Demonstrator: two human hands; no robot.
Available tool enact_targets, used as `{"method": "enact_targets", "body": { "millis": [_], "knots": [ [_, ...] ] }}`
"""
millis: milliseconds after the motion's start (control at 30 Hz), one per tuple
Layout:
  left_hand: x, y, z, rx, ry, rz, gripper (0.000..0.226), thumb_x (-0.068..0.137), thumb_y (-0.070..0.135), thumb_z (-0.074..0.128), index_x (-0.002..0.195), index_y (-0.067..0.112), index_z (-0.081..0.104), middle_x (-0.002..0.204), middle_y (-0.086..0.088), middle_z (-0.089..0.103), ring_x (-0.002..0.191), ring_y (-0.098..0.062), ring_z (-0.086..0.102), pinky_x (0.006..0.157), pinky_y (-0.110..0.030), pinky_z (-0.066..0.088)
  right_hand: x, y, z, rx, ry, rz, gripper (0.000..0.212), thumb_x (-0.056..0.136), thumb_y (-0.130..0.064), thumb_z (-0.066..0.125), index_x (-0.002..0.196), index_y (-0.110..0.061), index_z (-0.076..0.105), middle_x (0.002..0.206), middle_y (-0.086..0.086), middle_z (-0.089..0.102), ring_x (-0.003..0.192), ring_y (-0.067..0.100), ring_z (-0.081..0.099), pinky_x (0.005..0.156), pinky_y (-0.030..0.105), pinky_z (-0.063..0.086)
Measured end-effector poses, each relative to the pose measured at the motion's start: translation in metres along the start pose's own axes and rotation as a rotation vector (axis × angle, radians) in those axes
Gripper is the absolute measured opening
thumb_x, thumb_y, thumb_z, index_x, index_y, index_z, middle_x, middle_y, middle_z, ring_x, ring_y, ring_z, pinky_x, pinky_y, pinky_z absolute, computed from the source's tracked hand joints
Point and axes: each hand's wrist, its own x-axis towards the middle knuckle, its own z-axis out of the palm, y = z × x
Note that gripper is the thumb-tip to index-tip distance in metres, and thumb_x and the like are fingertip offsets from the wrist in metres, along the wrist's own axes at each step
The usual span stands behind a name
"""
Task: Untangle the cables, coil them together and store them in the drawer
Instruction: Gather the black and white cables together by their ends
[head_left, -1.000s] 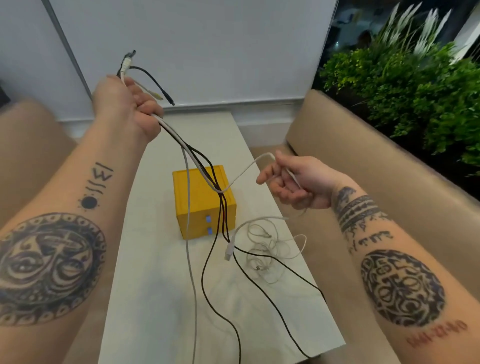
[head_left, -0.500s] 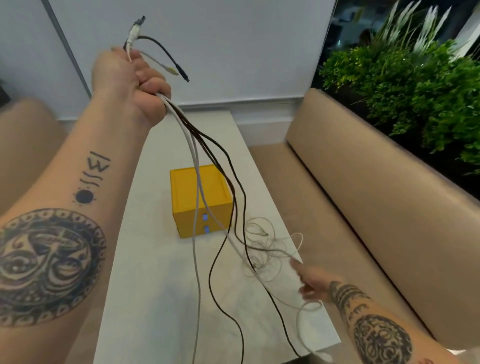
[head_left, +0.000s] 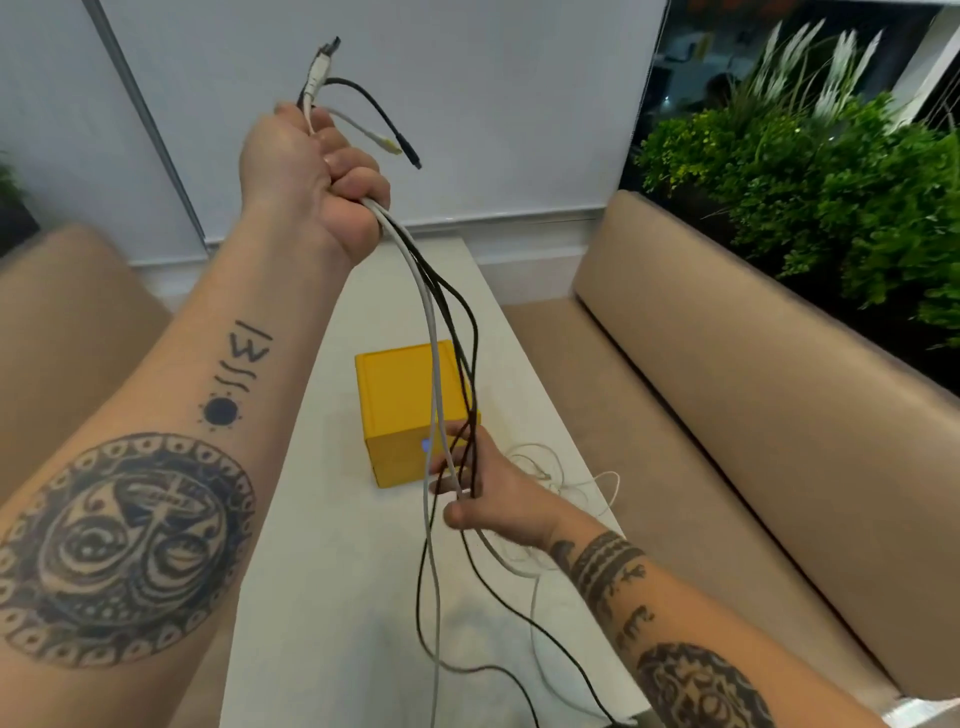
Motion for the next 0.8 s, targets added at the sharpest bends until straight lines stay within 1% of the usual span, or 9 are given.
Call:
{"method": "enact_targets", "body": {
  "millis": [100, 200, 233, 333, 400, 533, 600, 700, 800],
  "knots": [
    [0.004, 0.002, -0.003, 0.008, 0.028, 0.08, 0.048, 0.109, 0.044, 0.03, 0.072, 0.018, 0.048, 0.053, 0.01, 0.028, 0.039, -0.006, 0.022, 0.034, -0.018, 0.015, 0.0, -0.005, 0.04, -0.03, 0.049, 0.042, 0.096, 0.062, -0.044, 0.089, 0.139, -0.035, 0.033, 0.099, -0.006, 0.066, 0.099, 0.009, 0.07, 0.087, 0.033, 0.057],
    [0.011, 0.013, -0.009, 0.009, 0.094, 0.183, 0.049, 0.108, 0.046, 0.029, 0.071, 0.019, 0.047, 0.053, 0.01, 0.028, 0.039, -0.007, 0.021, 0.036, -0.018, 0.015, -0.001, 0.008, 0.062, 0.05, 0.107, 0.126, 0.029, 0.09, -0.044, 0.062, 0.109, -0.023, 0.059, 0.058, -0.005, 0.058, 0.061, 0.02, 0.07, 0.074, 0.041, 0.055],
    [0.014, 0.021, -0.014, 0.007, 0.131, 0.222, 0.05, 0.108, 0.047, 0.029, 0.07, 0.02, 0.046, 0.053, 0.01, 0.027, 0.039, -0.008, 0.021, 0.037, -0.018, 0.015, -0.003, 0.018, 0.058, 0.047, 0.081, 0.168, 0.024, 0.093, -0.042, 0.055, 0.097, -0.019, 0.062, 0.053, -0.004, 0.054, 0.051, 0.021, 0.064, 0.068, 0.04, 0.054],
    [0.026, 0.04, -0.037, -0.012, 0.234, 0.296, 0.052, 0.107, 0.048, 0.027, 0.065, 0.022, 0.043, 0.05, 0.009, 0.026, 0.038, -0.009, 0.02, 0.04, -0.017, 0.014, -0.018, 0.06, 0.013, 0.004, -0.013, 0.375, 0.046, 0.083, -0.062, 0.06, 0.077, -0.017, 0.065, 0.053, -0.001, 0.047, 0.044, 0.014, 0.047, 0.055, 0.034, 0.053],
    [0.032, 0.04, -0.059, -0.006, 0.315, 0.307, 0.051, 0.108, 0.045, 0.027, 0.064, 0.022, 0.039, 0.05, 0.009, 0.026, 0.038, -0.01, 0.02, 0.04, -0.017, 0.014, -0.03, 0.086, -0.026, 0.037, 0.097, 0.482, 0.061, 0.067, -0.077, 0.068, 0.071, -0.017, 0.061, 0.058, 0.001, 0.042, 0.046, 0.013, 0.04, 0.048, 0.029, 0.044],
    [0.037, 0.012, -0.108, 0.135, 0.484, 0.295, 0.047, 0.107, 0.044, 0.029, 0.067, 0.023, 0.039, 0.048, 0.008, 0.025, 0.038, -0.012, 0.018, 0.041, -0.017, 0.013, -0.029, 0.096, -0.08, 0.044, 0.273, 0.54, 0.054, 0.086, -0.067, 0.061, 0.07, -0.018, 0.048, 0.055, -0.002, 0.032, 0.044, 0.014, 0.026, 0.044, 0.025, 0.021],
    [0.031, -0.006, -0.134, 0.283, 0.578, 0.279, 0.044, 0.106, 0.048, 0.032, 0.07, 0.024, 0.041, 0.049, 0.008, 0.027, 0.037, -0.011, 0.021, 0.042, -0.017, 0.013, -0.024, 0.087, -0.095, 0.031, 0.248, 0.562, 0.051, 0.09, -0.065, 0.059, 0.07, -0.02, 0.043, 0.056, -0.004, 0.031, 0.046, 0.013, 0.022, 0.045, 0.025, 0.016],
    [0.019, -0.031, -0.189, 0.473, 0.719, 0.233, 0.035, 0.107, 0.037, 0.03, 0.076, 0.022, 0.039, 0.058, 0.005, 0.031, 0.038, -0.01, 0.024, 0.042, -0.017, 0.016, -0.024, 0.075, -0.111, 0.017, 0.175, 0.59, 0.053, 0.091, -0.069, 0.052, 0.069, -0.023, 0.038, 0.06, -0.004, 0.025, 0.055, 0.016, 0.014, 0.047, 0.027, 0.012],
    [0.003, -0.041, -0.257, 0.574, 0.854, 0.096, 0.033, 0.109, 0.021, 0.027, 0.077, 0.022, 0.036, 0.073, 0.002, 0.039, 0.053, -0.012, 0.039, 0.04, -0.021, 0.035, -0.027, 0.065, -0.131, 0.094, 0.103, 0.63, 0.054, 0.088, -0.074, 0.048, 0.07, -0.024, 0.037, 0.06, -0.005, 0.02, 0.055, 0.014, 0.011, 0.044, 0.024, 0.01]
  ]
}}
